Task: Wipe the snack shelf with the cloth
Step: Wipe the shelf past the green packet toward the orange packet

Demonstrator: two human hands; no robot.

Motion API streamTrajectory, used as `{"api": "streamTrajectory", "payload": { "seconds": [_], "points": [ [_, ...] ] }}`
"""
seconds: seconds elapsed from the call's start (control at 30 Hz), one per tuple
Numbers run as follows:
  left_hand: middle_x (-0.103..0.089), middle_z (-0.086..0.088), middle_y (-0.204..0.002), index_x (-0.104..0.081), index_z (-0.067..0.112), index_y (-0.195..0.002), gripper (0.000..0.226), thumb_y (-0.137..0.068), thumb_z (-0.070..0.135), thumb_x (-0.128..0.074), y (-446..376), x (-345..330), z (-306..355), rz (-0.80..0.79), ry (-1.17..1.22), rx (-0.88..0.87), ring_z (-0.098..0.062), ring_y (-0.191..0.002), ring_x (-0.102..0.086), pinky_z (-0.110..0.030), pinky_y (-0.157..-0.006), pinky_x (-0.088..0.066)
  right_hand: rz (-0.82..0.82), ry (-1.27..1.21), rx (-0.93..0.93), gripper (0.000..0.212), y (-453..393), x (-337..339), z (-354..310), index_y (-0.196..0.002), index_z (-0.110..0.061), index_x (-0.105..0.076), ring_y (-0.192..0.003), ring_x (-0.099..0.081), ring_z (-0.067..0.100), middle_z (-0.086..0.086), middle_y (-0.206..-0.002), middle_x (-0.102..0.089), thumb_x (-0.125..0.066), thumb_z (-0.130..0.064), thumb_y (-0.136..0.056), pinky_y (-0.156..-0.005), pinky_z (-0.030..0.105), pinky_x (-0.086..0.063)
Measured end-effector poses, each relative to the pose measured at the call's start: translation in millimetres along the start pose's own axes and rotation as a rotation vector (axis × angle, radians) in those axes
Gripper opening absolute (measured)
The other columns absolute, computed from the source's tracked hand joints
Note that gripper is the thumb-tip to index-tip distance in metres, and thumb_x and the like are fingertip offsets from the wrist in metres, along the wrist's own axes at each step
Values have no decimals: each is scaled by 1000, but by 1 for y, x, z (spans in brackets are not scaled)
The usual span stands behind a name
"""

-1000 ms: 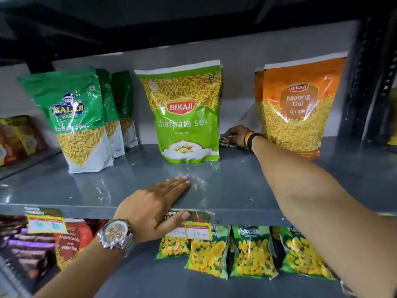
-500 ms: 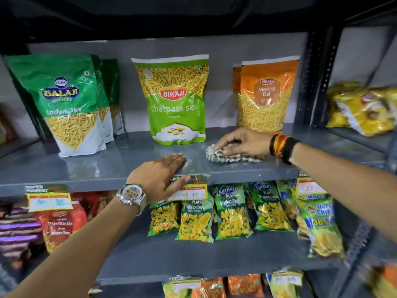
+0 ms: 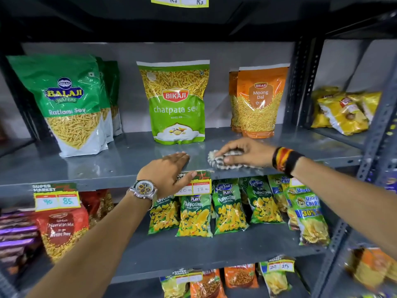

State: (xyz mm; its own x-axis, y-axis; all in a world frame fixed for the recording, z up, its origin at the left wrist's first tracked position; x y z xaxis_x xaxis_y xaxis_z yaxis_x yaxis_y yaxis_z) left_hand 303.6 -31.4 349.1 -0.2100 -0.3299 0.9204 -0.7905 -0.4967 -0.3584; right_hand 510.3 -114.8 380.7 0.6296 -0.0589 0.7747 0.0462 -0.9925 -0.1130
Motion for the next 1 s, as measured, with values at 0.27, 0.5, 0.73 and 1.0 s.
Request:
{"api": "streamTrajectory", "payload": {
  "seconds": [0.27, 0.5, 0.73, 1.0],
  "points": [
    [-42, -4, -157, -40, 16, -150, 83, -94, 72, -16, 2, 6, 5, -17, 17, -7, -23, -141, -44, -45, -102, -49, 429, -64, -66, 27, 23, 103, 22, -116, -12, -70, -97, -57, -3, 0, -121, -66, -68, -10, -89, -97, 20, -40],
    [-44, -7, -156, -41, 13, -150, 95, -89, 78, -6, -23, 7, 49, -7, -55, -29, -24, -138, -47, -43, -104, -48, 513, 131, -101, 20, -3, 132, 61, -102, -22, -76, -106, -60, 11, -2, -118, -71, -72, -12, -85, -96, 27, -44],
    [-43, -9, -156, -36, 12, -153, 100, -87, 80, -4, -79, -3, 109, -46, -110, -32, -28, -139, -46, -43, -109, -44, 348, 352, 153, 19, -56, 114, 70, -100, -24, -77, -105, -63, 23, 0, -109, -72, -70, -15, -84, -96, 41, -48],
    [-37, -7, -160, -31, 15, -156, 103, -85, 83, -2, -83, -15, 106, -64, -18, 48, -22, -145, -38, -39, -118, -34, 86, 61, 178, 27, -81, 78, 99, -118, -14, -70, -122, -57, 21, 6, -131, -64, -64, -16, -92, -99, 28, -42]
  ]
}}
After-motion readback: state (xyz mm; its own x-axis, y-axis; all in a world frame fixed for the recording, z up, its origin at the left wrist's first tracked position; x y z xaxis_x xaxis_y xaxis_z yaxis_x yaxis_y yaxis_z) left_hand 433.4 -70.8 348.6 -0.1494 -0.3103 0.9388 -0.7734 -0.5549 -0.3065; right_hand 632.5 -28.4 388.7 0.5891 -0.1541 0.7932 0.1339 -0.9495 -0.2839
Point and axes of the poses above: each hand's wrist, its own y-axis away from the middle knuckle, its own x-axis out of the back of the hand, z = x × y, the point moved 7 cm from there along -y, towards the middle knuckle
